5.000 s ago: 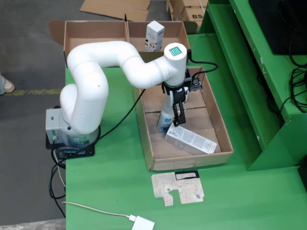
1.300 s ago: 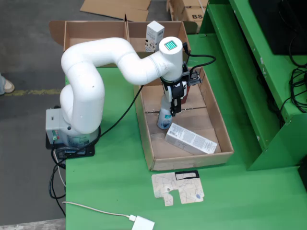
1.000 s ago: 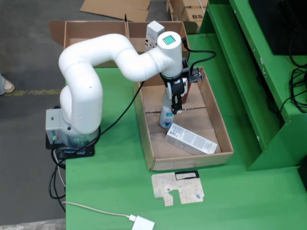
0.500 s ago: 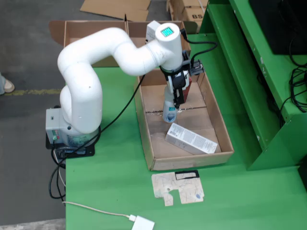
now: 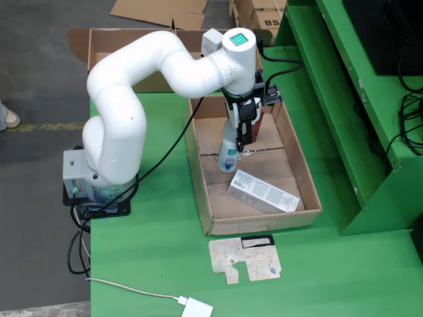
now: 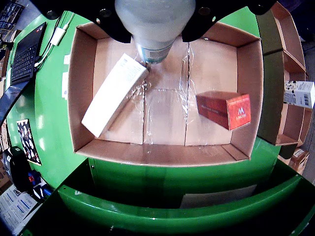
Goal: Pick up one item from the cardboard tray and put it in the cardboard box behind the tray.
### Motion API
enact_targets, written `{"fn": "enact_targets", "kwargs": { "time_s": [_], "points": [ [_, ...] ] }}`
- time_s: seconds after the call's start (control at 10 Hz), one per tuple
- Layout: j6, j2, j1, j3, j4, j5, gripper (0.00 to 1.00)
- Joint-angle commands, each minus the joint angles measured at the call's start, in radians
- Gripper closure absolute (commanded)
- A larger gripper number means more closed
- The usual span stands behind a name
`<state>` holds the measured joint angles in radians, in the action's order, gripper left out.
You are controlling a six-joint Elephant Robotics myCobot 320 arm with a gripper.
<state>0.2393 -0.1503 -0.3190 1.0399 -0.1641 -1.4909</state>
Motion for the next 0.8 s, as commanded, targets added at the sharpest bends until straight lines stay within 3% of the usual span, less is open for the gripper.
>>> {"fn": "enact_targets", "kwargs": {
  "time_s": [0.0,0.1,0.7],
  "points": [
    [0.006,-0.130,0.007,-0.765,-0.351,-0.002,1.00],
    [0.006,-0.244,0.008,-1.040,-0.482,0.003,1.00],
    [0.009,-0.183,-0.020,-1.040,-0.291,0.058,1.00]
  ]
}}
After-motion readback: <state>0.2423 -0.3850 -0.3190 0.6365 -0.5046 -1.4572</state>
